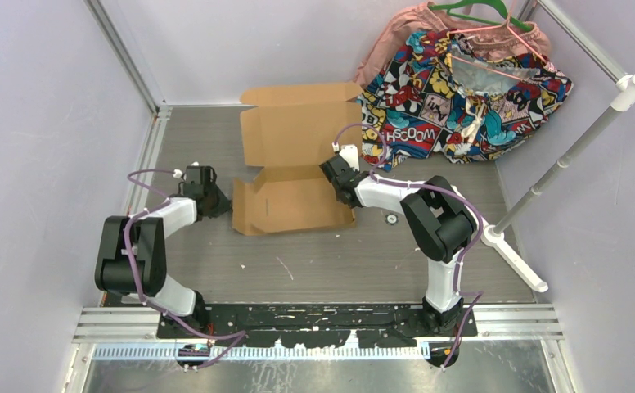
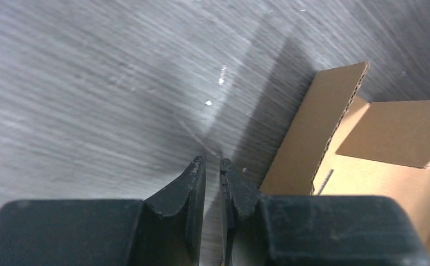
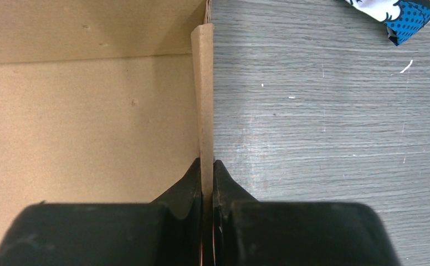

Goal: Fold the paper box
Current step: Fold the paper box at the center of the board.

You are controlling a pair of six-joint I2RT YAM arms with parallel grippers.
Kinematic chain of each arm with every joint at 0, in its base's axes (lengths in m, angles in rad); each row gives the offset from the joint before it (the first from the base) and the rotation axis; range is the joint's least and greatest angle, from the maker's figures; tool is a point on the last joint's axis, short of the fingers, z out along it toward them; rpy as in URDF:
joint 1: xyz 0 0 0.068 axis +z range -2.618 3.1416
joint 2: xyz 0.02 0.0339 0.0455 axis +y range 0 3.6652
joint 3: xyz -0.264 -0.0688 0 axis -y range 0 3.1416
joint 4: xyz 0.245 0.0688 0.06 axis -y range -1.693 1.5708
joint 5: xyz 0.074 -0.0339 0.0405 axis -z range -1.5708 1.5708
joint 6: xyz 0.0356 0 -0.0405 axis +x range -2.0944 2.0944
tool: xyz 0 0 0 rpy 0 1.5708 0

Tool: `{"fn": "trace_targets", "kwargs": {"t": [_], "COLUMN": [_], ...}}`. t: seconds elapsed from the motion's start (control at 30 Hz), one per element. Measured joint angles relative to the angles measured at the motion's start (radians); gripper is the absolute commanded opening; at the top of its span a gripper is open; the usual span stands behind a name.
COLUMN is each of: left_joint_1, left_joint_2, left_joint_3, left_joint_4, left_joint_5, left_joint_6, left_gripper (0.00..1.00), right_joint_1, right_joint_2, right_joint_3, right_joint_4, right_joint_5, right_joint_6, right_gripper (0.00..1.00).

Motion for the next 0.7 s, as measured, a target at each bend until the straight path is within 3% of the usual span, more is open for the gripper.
{"fn": "trace_targets", "kwargs": {"t": [0.7], "left_joint_1": [0.002], "left_joint_2": [0.063], "left_joint_3": [-0.056], "left_joint_4": [0.249], "left_joint_5": [0.214], "left_joint_6": [-0.061], "left_gripper": [0.16], "right_joint_1": [0.000], "right_joint_2": [0.001], "right_joint_3": [0.000], "right_joint_4": [0.000], "right_joint_5": [-0.001], "right_joint_6": [-0.002], "right_gripper": [0.01]}}
